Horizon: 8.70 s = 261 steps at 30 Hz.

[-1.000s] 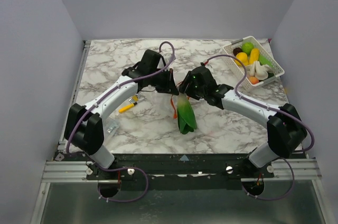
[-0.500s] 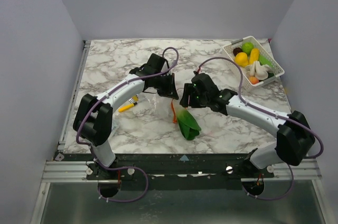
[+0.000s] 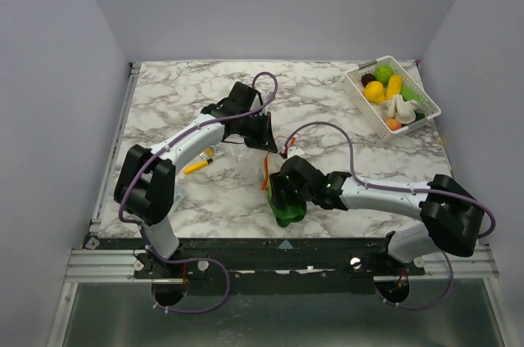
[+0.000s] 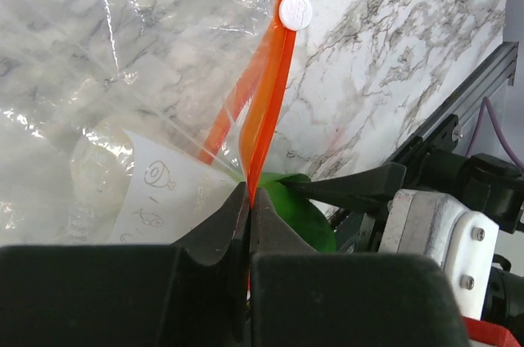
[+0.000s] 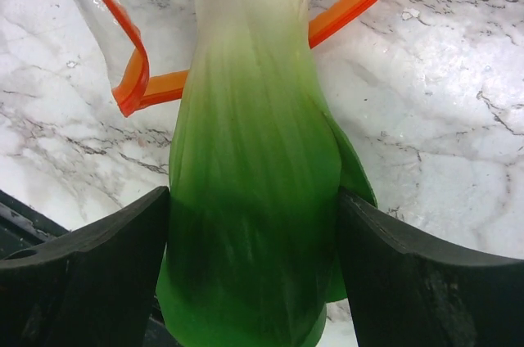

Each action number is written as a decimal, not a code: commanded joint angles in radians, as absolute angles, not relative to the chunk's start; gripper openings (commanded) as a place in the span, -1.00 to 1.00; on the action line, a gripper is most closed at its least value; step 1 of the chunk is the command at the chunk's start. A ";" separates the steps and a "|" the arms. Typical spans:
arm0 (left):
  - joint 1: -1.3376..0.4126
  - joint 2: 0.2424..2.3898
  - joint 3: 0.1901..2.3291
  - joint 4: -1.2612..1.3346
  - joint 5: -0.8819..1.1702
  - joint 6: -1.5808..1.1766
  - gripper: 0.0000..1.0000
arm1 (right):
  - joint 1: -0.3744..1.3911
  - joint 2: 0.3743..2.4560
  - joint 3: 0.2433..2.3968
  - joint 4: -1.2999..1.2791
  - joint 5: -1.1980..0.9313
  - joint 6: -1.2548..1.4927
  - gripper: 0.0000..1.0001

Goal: Place the food in the zip-top bag and seal the zipper
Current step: Pick up the fake vegetable at the center of the board, then place the fake vegetable in the zipper food storage bag, then adjust the zipper food storage bag at the center of the board, then pick up the fake fruit from the bin, then place the fake fruit in the zipper food storage bag.

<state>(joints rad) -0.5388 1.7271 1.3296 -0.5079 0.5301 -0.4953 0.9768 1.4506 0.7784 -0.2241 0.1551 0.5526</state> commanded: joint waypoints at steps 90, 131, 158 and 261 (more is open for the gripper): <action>-0.574 1.518 1.249 -0.324 0.664 -0.540 -1.00 | 0.698 1.357 1.007 -0.420 -0.017 0.821 0.20; -0.523 1.454 1.349 -0.463 0.662 -0.614 -1.00 | 0.730 1.264 1.147 -0.471 0.121 0.703 -0.99; -0.440 1.242 1.377 -0.526 0.407 -0.536 -1.00 | 0.730 1.342 1.431 -0.532 -0.033 0.633 -0.99; -0.430 1.349 1.246 -0.422 0.546 -0.509 -1.00 | 0.007 1.638 1.481 -0.318 -0.104 0.498 -0.99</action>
<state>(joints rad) -0.4332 1.3434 1.2449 -0.4511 0.4973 -0.5011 0.0063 1.7954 1.7065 -0.4267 0.1913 0.3756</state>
